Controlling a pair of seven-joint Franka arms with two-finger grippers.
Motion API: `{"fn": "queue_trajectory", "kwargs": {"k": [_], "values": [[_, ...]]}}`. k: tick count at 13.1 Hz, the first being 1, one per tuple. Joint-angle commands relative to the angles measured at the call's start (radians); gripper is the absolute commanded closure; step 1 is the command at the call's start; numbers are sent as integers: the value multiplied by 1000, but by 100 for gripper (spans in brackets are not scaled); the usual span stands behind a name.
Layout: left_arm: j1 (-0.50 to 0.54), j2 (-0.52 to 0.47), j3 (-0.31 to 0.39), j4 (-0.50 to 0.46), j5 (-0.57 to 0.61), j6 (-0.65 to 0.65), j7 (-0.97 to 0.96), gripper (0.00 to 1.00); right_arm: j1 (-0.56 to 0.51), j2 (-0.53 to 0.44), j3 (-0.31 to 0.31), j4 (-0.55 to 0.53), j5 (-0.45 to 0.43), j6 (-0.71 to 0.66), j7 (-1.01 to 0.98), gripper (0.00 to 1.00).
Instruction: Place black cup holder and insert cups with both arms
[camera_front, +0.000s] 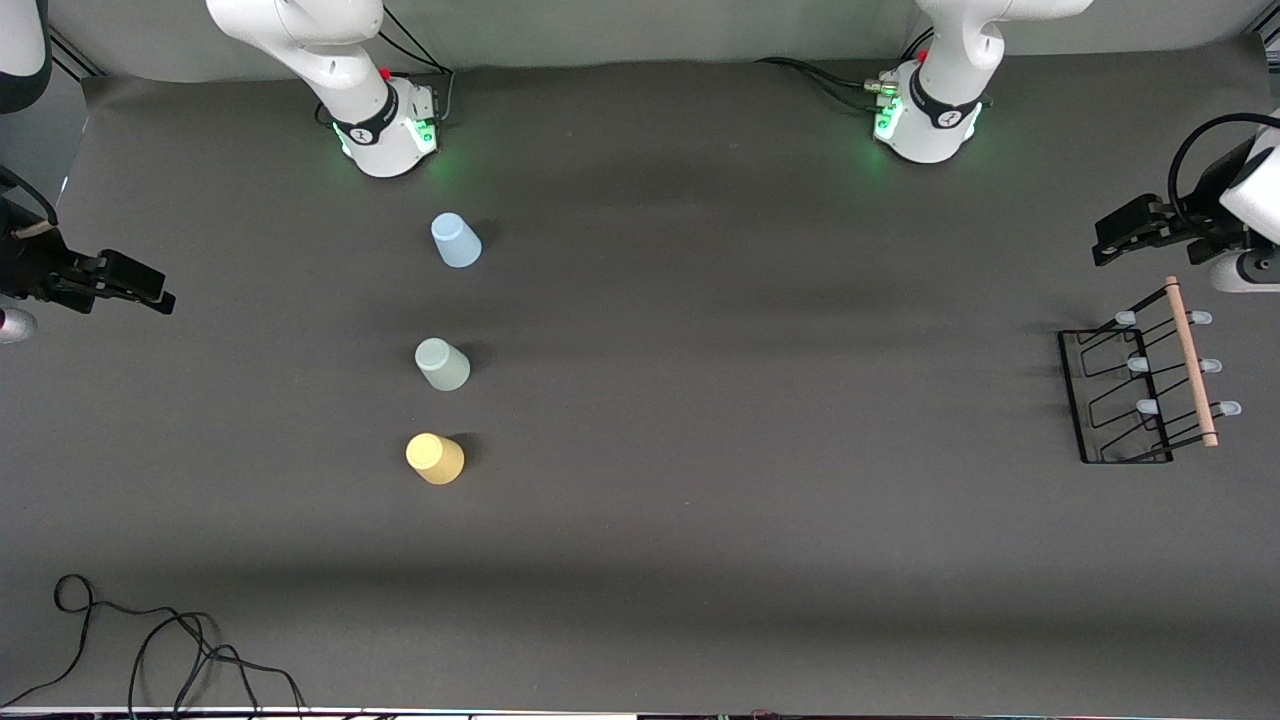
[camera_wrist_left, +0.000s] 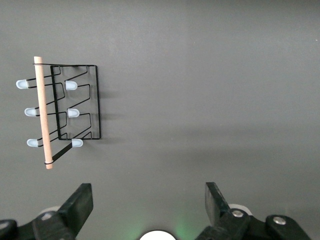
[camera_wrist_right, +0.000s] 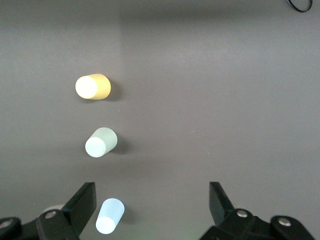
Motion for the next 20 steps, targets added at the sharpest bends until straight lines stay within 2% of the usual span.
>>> {"fn": "queue_trajectory", "kwargs": {"k": [1, 13, 15, 20], "values": [[-20, -3, 14, -6, 18, 14, -5, 0, 2, -1, 6, 12, -6, -23, 14, 0], [2, 3, 17, -6, 18, 14, -1, 0, -9, 2, -3, 8, 2, -31, 18, 0], [83, 10, 17, -7, 18, 20, 112, 0, 0, 3, -3, 8, -3, -32, 14, 0], [366, 80, 15, -10, 43, 92, 448, 0, 4, 3, -2, 1, -6, -31, 15, 0]]}}
